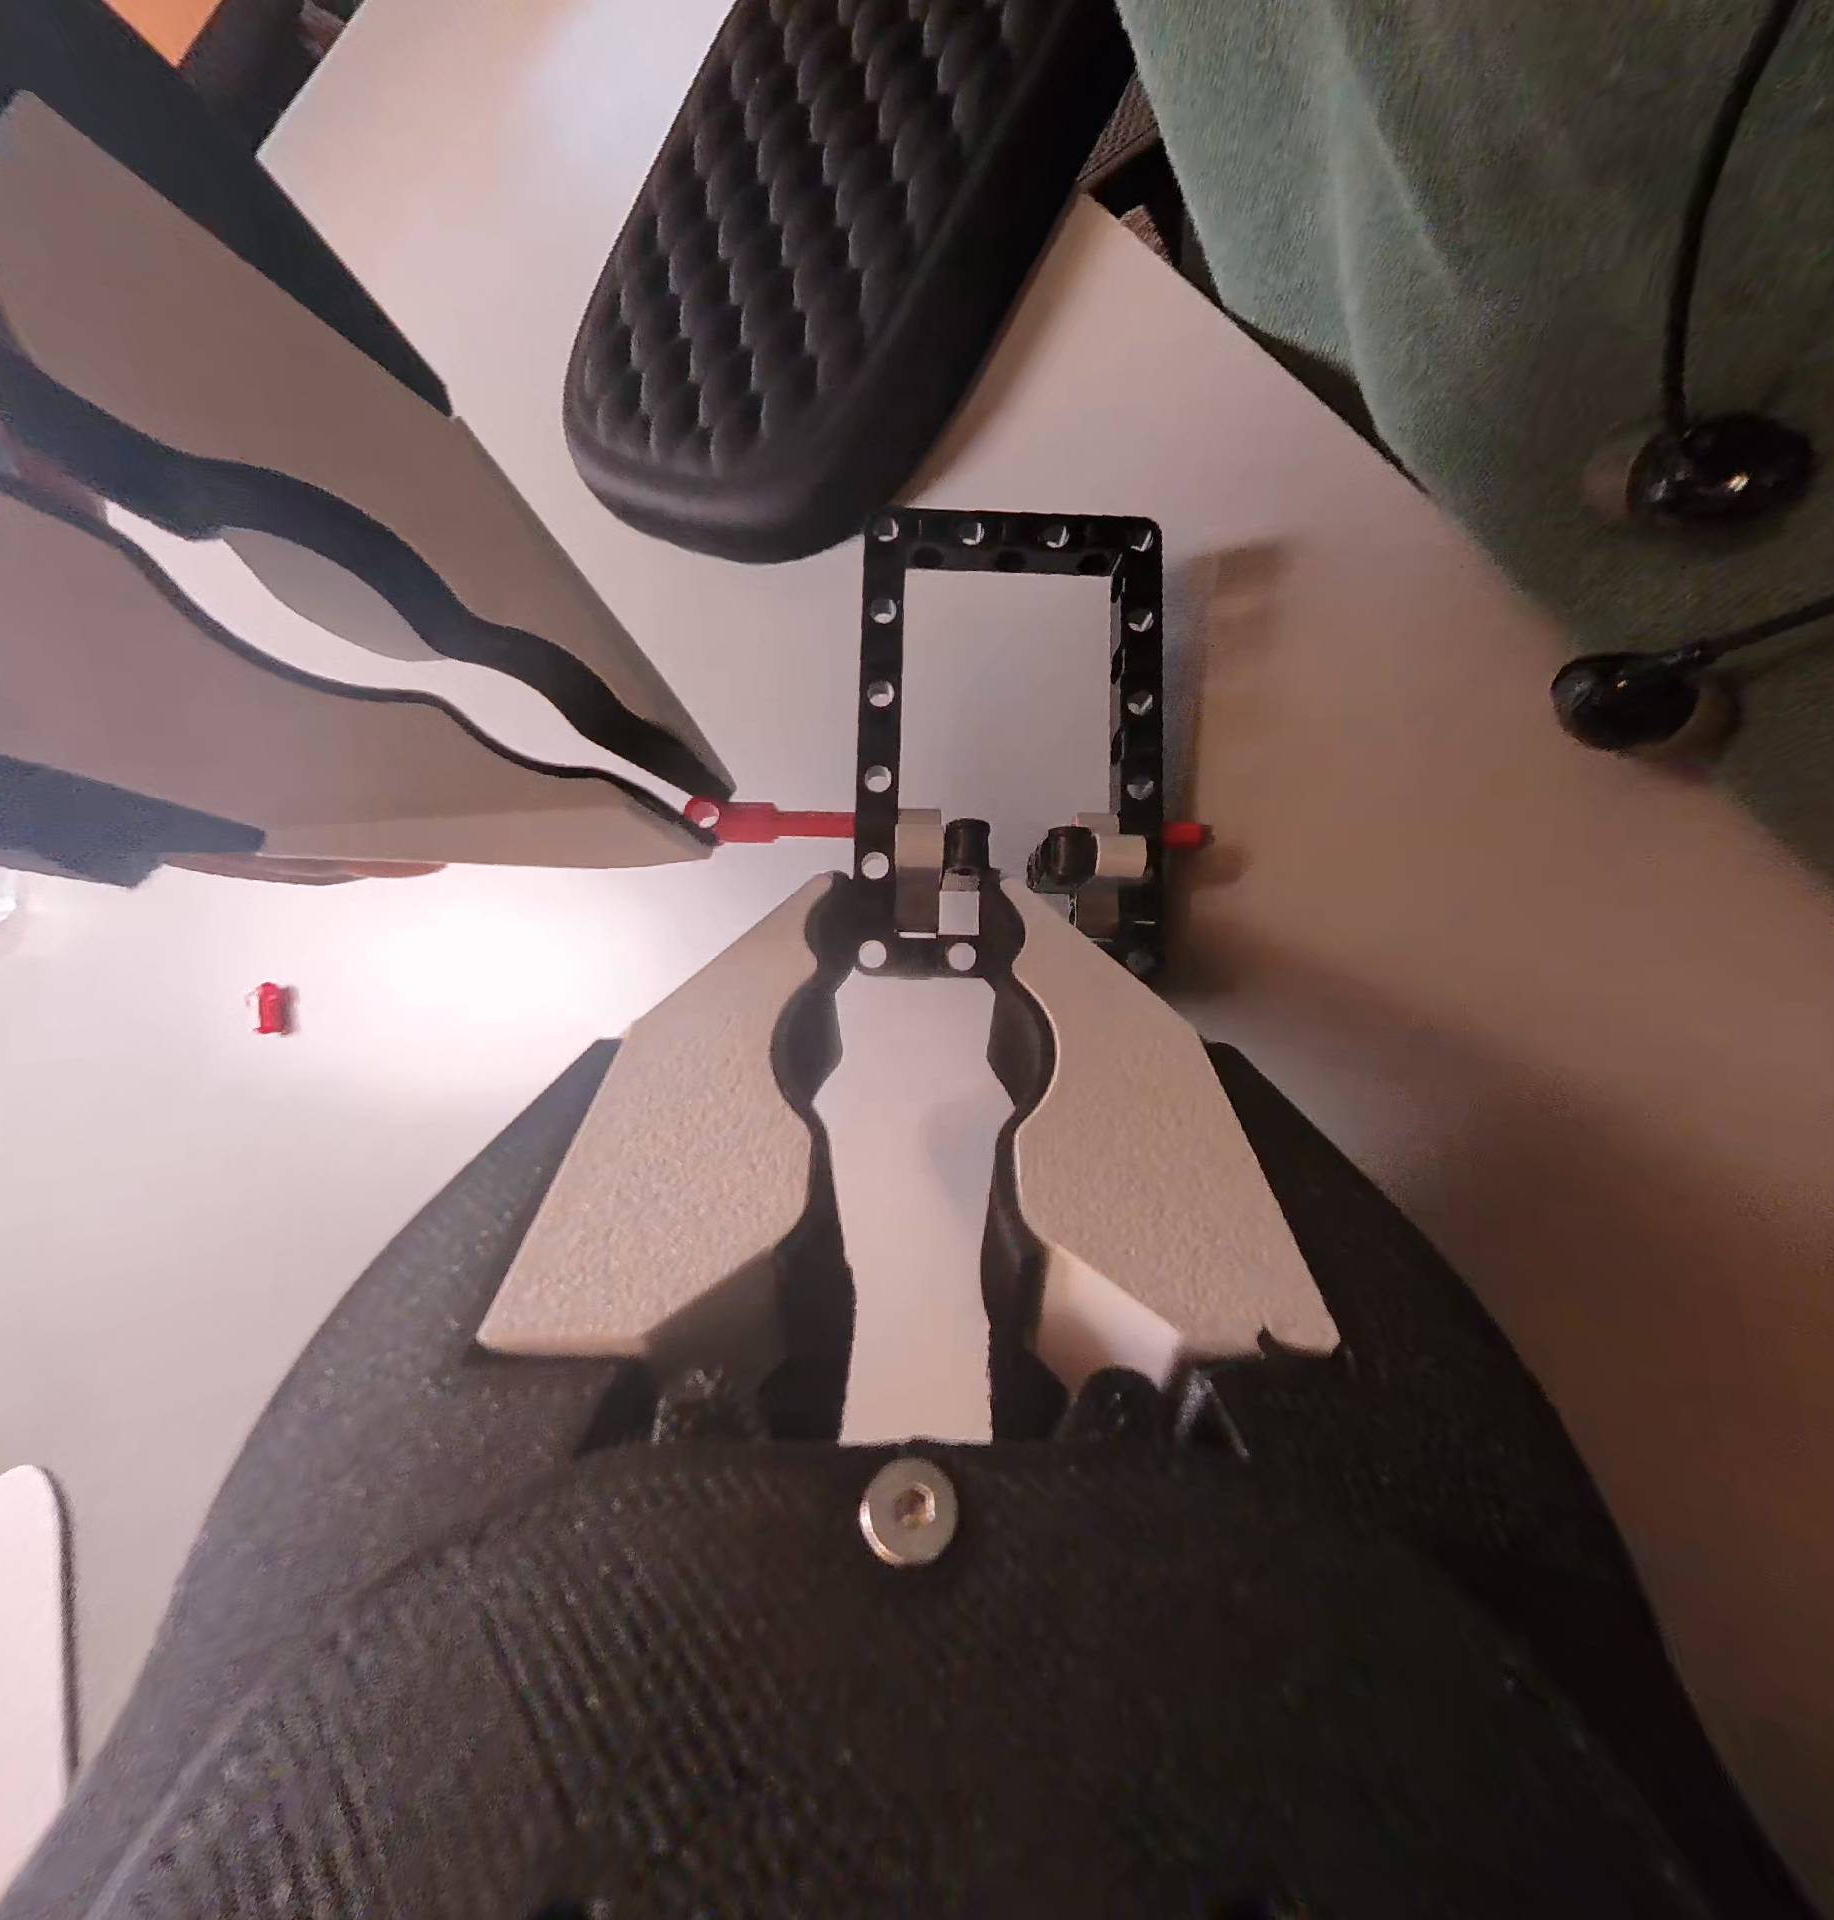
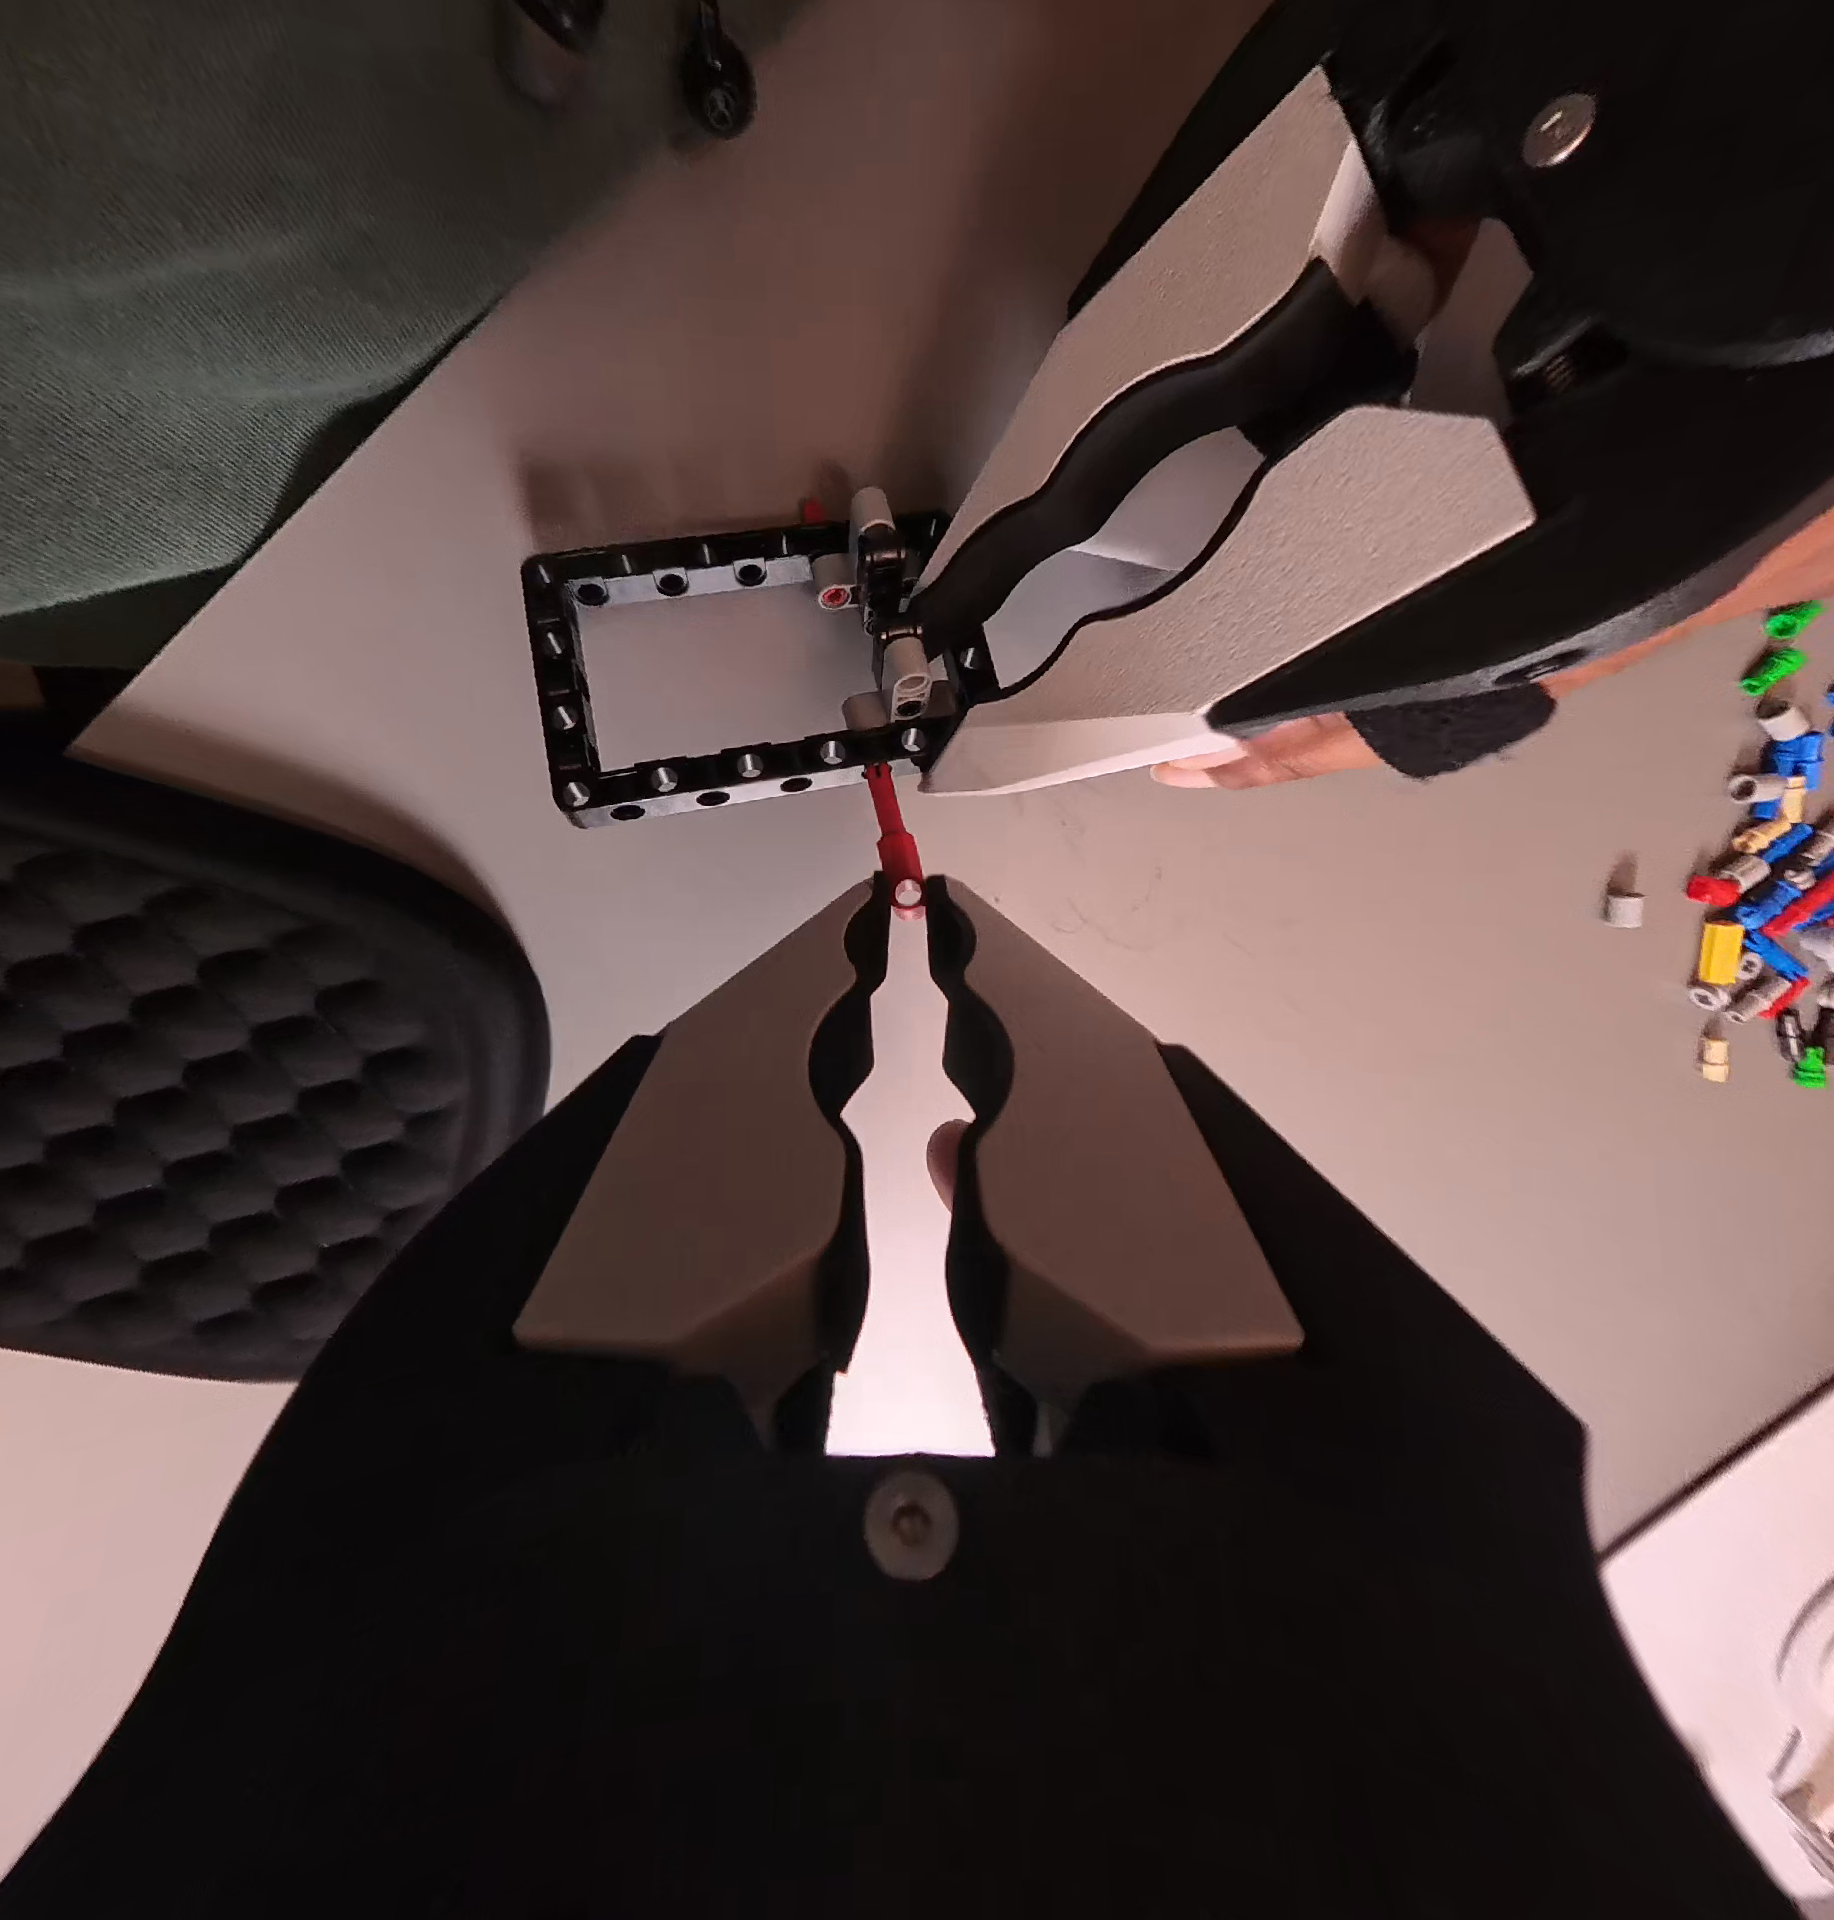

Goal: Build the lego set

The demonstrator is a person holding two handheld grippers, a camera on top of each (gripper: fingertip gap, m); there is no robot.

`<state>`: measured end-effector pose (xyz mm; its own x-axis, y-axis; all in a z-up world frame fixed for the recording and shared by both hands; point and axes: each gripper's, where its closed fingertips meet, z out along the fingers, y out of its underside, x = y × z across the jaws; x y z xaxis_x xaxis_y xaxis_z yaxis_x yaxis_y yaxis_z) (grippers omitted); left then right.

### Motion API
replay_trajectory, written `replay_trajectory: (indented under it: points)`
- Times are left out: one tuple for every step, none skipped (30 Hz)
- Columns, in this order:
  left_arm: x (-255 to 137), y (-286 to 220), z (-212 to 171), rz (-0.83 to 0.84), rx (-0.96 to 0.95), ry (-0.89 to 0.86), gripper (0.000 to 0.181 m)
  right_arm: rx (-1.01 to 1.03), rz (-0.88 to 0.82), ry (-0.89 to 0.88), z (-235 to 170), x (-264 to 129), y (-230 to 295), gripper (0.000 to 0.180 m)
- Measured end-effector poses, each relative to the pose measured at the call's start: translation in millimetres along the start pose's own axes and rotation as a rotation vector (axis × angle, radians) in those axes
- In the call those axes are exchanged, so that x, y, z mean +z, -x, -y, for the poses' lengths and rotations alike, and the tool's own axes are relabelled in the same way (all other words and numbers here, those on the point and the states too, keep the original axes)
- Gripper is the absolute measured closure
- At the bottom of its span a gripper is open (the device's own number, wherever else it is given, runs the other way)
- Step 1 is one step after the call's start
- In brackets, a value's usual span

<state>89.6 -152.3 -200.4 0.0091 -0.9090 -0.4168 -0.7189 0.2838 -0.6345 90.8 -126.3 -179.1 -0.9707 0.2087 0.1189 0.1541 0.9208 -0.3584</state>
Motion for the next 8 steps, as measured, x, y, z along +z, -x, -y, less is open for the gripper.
replay_trajectory:
  points:
    - [1.0, -2.0, 0.8, -0.014, -0.013, -0.004, 0.157, 0.006, 0.005, -0.004, 1.0, 1.2, 1.5, 0.174]
    - [1.8, -3.8, 1.6, -0.029, -0.028, -0.011, 0.157, 0.015, 0.012, -0.011, 1.9, 2.1, 3.1, 0.175]
    - [2.3, -5.1, 1.9, -0.042, -0.045, -0.017, 0.157, 0.025, 0.016, -0.013, 2.2, 3.0, 4.5, 0.175]
    - [3.0, -6.3, 1.8, -0.055, -0.060, -0.022, 0.157, 0.036, 0.019, -0.017, 2.9, 3.6, 5.8, 0.175]
    - [3.9, -7.5, 1.5, -0.066, -0.072, -0.021, 0.157, 0.051, 0.022, -0.043, 6.5, 4.0, 6.6, 0.175]
    - [5.0, -7.8, 0.9, -0.071, -0.083, -0.018, 0.158, 0.078, 0.029, -0.088, 13.1, 3.3, 7.3, 0.174]
    - [5.4, -4.4, 0.6, -0.052, -0.085, -0.018, 0.158, 0.101, 0.034, -0.150, 23.8, 2.0, 7.7, 0.174]
    - [4.3, 1.2, 0.7, -0.021, -0.071, -0.021, 0.158, 0.092, 0.040, -0.152, 27.2, 5.3, 10.3, 0.175]
